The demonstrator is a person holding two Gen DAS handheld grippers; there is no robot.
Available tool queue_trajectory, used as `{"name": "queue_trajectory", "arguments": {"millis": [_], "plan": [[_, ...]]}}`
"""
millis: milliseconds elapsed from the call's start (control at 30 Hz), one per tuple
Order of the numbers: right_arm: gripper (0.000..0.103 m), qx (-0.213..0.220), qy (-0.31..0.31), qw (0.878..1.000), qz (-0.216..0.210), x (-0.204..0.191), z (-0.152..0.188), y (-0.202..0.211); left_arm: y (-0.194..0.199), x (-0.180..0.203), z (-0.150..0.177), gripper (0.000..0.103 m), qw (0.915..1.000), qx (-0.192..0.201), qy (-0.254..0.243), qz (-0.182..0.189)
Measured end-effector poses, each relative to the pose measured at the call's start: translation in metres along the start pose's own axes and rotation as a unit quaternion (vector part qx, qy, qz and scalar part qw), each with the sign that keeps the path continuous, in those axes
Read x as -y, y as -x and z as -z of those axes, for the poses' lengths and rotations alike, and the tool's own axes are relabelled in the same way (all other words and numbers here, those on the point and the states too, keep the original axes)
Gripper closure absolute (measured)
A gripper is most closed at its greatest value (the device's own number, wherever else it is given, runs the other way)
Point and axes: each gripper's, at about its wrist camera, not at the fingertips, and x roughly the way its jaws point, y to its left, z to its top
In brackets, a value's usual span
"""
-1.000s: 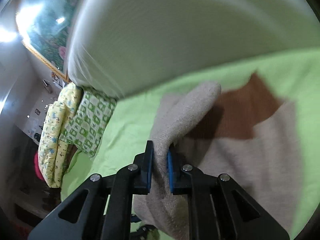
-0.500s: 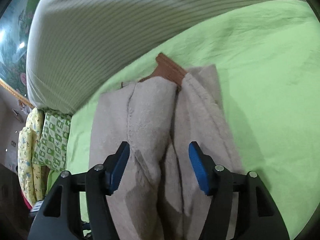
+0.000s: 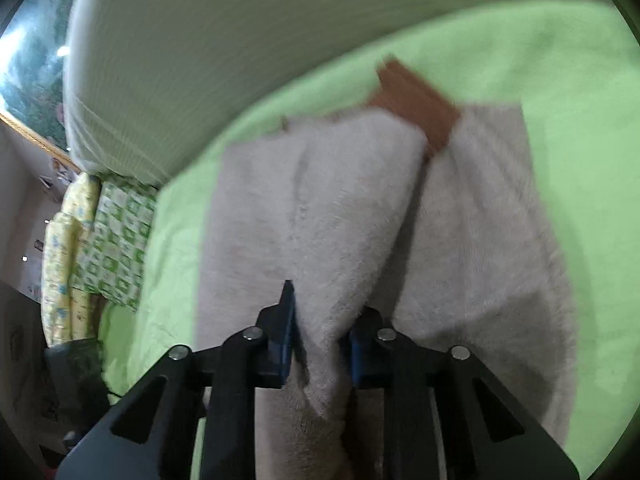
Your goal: Fold small clothes
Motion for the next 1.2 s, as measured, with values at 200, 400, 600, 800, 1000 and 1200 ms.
{"name": "queue_trajectory", "arguments": {"millis": [200, 400, 600, 800, 1000, 1200], "plan": [[0.082, 0.055, 0.106, 0.992, 0.027, -0.037, -0.03, 0.047, -0.005, 0.033, -0.008, 0.041, 0.9991, 0.011, -0.039, 0.014], [0.068, -0.025, 0.015, 0.991, 0.128, 0.055, -0.021, -0.004, -0.038, 0.044, 0.002, 0.038, 0.9973, -0.038, -0.062, 0.007], [0.058, 0.035, -0.01, 0.993, 0.114, 0.061, -0.007, 0.026, -0.033, 0.044, 0.011, 0.036, 0.9973, -0.036, -0.064, 0.005], [0.057, 0.06, -0.007, 0.992, 0.108, 0.054, 0.009, 0.06, -0.007, 0.025, 0.006, 0.034, 0.9992, -0.023, -0.029, 0.016], [0.057, 0.029, 0.001, 0.993, 0.116, 0.048, 0.053, 0.058, 0.0, 0.011, 0.009, 0.033, 0.9994, -0.025, -0.02, 0.013], [0.064, -0.003, 0.019, 0.99, 0.14, 0.054, 0.073, 0.047, -0.018, 0.025, 0.029, 0.032, 0.9971, -0.052, -0.055, 0.0]]}}
